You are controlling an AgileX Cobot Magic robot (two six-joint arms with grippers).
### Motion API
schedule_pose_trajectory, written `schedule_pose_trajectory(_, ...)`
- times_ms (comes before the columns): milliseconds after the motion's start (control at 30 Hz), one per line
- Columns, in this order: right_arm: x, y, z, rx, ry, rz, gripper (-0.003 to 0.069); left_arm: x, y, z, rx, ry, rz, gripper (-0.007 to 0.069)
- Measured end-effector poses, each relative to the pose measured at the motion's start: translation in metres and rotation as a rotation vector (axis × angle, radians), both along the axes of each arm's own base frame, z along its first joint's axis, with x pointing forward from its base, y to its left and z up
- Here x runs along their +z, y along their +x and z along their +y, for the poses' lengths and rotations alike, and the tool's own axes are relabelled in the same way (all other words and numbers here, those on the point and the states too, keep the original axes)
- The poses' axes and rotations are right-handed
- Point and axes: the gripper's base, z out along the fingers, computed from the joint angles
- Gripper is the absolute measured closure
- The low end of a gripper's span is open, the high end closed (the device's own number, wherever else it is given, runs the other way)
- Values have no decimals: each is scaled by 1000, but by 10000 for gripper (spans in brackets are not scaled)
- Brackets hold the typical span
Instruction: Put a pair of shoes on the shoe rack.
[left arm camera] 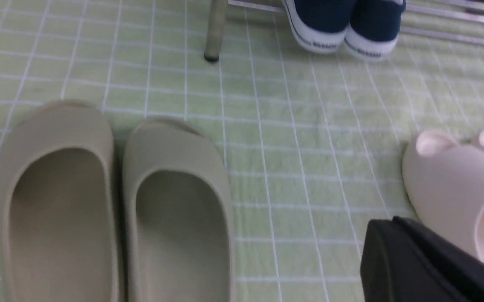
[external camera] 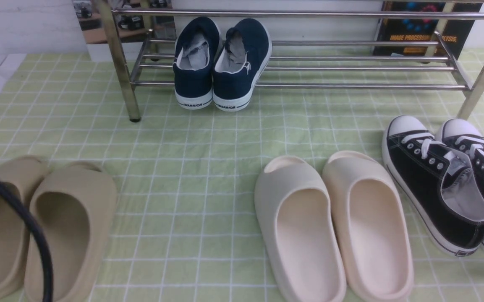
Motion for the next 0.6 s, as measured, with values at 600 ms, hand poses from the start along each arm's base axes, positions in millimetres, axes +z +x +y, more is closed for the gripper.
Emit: schedule_pose_trajectory(600, 0, 0, 0, 0, 0, 0, 419, -146, -20, 14, 217, -40, -102, 638)
